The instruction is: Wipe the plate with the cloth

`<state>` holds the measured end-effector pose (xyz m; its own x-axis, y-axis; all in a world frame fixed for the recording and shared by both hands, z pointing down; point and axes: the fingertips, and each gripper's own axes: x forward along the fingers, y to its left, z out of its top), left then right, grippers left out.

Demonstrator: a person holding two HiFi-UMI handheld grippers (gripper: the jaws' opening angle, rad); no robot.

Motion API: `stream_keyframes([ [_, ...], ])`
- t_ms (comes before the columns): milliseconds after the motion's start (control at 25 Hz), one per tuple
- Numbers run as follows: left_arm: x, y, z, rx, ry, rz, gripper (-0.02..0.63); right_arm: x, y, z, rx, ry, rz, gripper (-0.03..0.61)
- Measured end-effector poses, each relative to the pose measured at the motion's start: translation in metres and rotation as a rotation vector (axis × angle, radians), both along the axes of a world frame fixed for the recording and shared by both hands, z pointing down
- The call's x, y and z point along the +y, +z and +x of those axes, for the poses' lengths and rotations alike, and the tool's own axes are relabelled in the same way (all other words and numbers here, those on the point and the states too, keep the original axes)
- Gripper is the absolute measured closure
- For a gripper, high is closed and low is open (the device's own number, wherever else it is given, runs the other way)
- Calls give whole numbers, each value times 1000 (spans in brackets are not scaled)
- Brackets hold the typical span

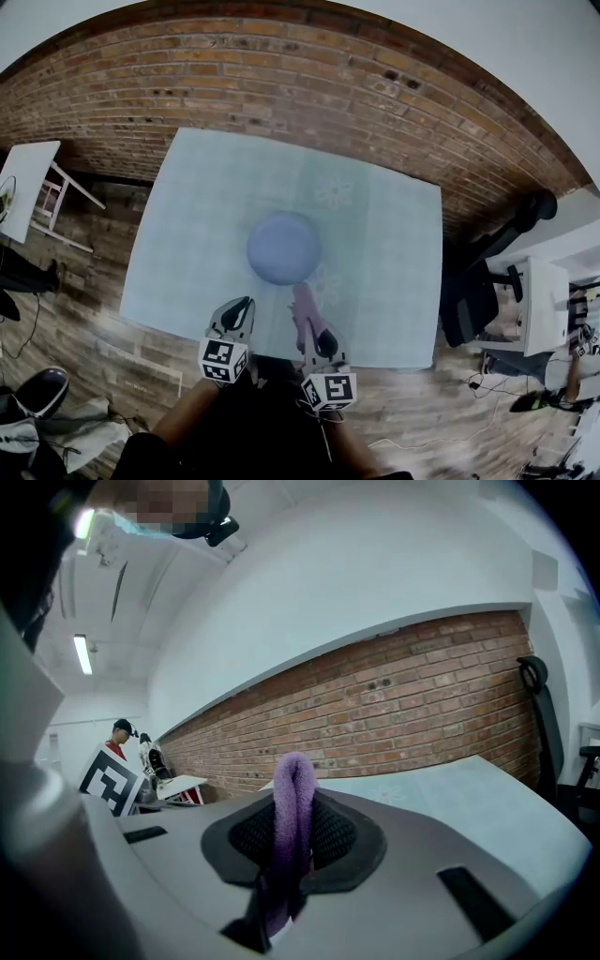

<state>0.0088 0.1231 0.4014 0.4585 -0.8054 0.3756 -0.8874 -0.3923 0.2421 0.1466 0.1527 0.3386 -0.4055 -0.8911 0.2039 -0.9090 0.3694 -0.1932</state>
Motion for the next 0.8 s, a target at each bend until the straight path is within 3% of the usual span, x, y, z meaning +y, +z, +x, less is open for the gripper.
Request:
stream_keyframes([
  [360, -70, 60, -5, -22, -130, -111, 563, -56, 28, 10, 18, -67, -48, 514],
  [720, -120, 153, -32, -1, -227, -323, 560, -100, 55, -15, 55, -81, -75, 513],
  [800, -126, 172, -34, 4, -235, -368, 491, -106, 61, -20, 68, -88, -78, 513],
])
